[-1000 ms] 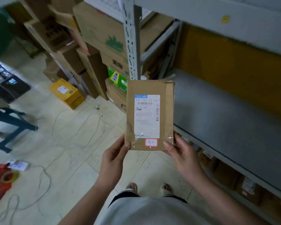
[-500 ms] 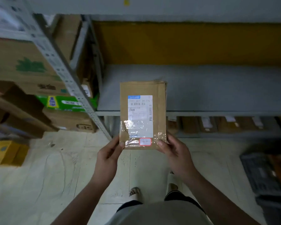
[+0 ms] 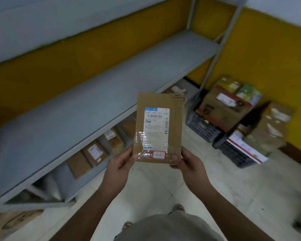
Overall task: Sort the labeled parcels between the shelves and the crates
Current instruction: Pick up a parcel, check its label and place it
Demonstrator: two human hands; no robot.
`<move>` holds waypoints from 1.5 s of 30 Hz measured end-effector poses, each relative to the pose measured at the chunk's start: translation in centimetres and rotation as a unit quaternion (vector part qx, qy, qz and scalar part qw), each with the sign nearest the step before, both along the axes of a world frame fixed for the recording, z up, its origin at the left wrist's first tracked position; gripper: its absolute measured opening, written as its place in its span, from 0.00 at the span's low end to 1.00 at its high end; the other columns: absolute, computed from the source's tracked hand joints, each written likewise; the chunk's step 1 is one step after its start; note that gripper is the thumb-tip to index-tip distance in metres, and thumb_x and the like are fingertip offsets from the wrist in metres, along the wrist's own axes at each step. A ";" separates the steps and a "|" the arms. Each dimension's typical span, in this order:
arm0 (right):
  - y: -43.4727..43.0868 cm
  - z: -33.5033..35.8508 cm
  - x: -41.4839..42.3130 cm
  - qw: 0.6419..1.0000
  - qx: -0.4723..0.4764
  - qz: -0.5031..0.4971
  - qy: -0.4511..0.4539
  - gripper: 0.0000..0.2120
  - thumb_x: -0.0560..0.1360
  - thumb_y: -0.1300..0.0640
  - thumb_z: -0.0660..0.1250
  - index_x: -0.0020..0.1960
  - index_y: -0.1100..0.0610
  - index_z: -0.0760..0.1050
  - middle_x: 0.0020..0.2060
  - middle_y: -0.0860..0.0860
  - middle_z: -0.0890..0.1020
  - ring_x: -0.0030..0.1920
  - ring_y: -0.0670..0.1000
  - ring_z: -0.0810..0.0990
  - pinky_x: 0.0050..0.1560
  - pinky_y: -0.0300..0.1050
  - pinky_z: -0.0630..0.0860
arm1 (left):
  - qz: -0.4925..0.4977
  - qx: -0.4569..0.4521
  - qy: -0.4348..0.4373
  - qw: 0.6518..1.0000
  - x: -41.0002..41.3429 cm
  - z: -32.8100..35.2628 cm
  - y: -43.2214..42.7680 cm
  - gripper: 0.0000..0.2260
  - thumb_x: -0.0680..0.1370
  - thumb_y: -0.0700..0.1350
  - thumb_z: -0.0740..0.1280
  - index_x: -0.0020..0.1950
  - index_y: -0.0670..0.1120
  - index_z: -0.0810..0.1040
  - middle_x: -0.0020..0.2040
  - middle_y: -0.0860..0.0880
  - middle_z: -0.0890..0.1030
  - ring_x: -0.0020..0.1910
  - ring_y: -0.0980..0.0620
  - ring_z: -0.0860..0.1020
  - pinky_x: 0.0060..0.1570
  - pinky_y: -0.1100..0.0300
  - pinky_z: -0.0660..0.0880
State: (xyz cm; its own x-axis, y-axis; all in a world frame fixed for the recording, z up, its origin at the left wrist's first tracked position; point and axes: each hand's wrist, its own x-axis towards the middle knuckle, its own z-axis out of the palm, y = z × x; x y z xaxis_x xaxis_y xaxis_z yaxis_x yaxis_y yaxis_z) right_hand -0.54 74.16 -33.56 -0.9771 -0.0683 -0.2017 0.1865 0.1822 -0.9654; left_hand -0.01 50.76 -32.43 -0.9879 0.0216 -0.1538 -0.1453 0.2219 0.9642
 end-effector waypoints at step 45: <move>46.0 -14.1 -51.8 0.919 0.019 -0.333 -0.209 0.11 0.83 0.52 0.60 0.61 0.48 0.79 0.45 0.43 0.85 0.44 0.37 0.83 0.47 0.35 0.80 | -0.292 -0.129 -0.213 0.923 -66.4 -14.3 51.7 0.11 0.82 0.48 0.66 0.63 0.59 0.77 0.54 0.58 0.83 0.57 0.57 0.81 0.53 0.62 0.77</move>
State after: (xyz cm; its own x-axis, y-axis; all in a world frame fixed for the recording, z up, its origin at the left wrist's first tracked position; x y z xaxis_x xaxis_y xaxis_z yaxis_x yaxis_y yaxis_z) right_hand -52.36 120.20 -47.70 -0.6367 0.5316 -0.5586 0.6223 -0.0735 -0.7793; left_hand -66.44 102.46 -46.73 -0.6675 0.4400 -0.6007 -0.2827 0.5966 0.7511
